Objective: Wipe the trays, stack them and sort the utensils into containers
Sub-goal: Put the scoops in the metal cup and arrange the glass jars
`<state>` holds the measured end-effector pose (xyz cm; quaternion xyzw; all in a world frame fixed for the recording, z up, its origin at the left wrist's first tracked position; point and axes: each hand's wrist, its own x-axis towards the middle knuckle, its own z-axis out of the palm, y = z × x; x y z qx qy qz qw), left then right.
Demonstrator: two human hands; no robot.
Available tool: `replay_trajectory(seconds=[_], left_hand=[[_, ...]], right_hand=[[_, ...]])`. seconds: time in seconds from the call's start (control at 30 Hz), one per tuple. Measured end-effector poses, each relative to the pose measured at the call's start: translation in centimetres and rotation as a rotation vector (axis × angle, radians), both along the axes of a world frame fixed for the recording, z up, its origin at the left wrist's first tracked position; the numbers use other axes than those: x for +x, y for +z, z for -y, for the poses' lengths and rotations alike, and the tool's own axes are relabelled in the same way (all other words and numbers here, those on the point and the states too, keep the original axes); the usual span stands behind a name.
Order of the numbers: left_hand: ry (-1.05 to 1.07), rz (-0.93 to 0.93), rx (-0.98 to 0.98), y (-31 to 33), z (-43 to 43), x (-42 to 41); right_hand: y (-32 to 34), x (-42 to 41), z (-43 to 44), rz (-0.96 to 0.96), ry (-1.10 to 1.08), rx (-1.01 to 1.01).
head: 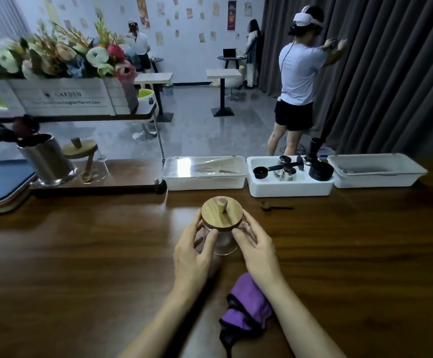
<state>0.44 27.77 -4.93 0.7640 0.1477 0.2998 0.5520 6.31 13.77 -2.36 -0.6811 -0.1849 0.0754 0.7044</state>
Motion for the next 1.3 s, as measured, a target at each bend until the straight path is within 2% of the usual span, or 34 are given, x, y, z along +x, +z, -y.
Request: replay_trajectory(seconds=[0.07, 0.17, 0.2, 0.27, 0.4, 0.6, 0.8, 1.0, 1.3], left_hand=[[0.004, 0.019, -0.016, 0.0, -0.2, 0.4], [-0.002, 0.01, -0.023, -0.2, -0.3, 0.6], [-0.01, -0.002, -0.016, -0.4, -0.4, 0.6], [-0.03, -0.029, -0.003, -0.8, -0.8, 0.8], [-0.071, -0.05, 0.034, -0.7, -1.2, 1.7], [-0.126, -0.048, 0.025, -0.8, -2.2, 3.3], [-0.143, -0.073, 0.042, -1.0, -2.7, 4.1], [-0.12, -0.085, 0.04, -0.7, -2.5, 3.9], [-0.037, -0.156, 0.071, -0.2, -1.9, 3.7]], right_hand=[[-0.5, 0.2, 0.3, -0.027, -0.053, -0.075], [0.0, 1.0, 1.2, 0.037, -0.186, -0.376], [0.4, 1.3, 1.2, 0.073, -0.199, -0.412], [1.6, 2.0, 0.8, 0.141, -0.159, -0.406], [2.5, 2.8, -0.9, 0.161, -0.052, -0.391], [2.6, 4.3, -3.0, 0.114, -0.133, -0.287], [2.3, 4.8, -3.9, 0.099, -0.153, -0.267], [3.7, 5.6, -4.5, 0.135, -0.049, -0.218], [3.7, 6.1, -4.2, 0.197, -0.02, -0.242]])
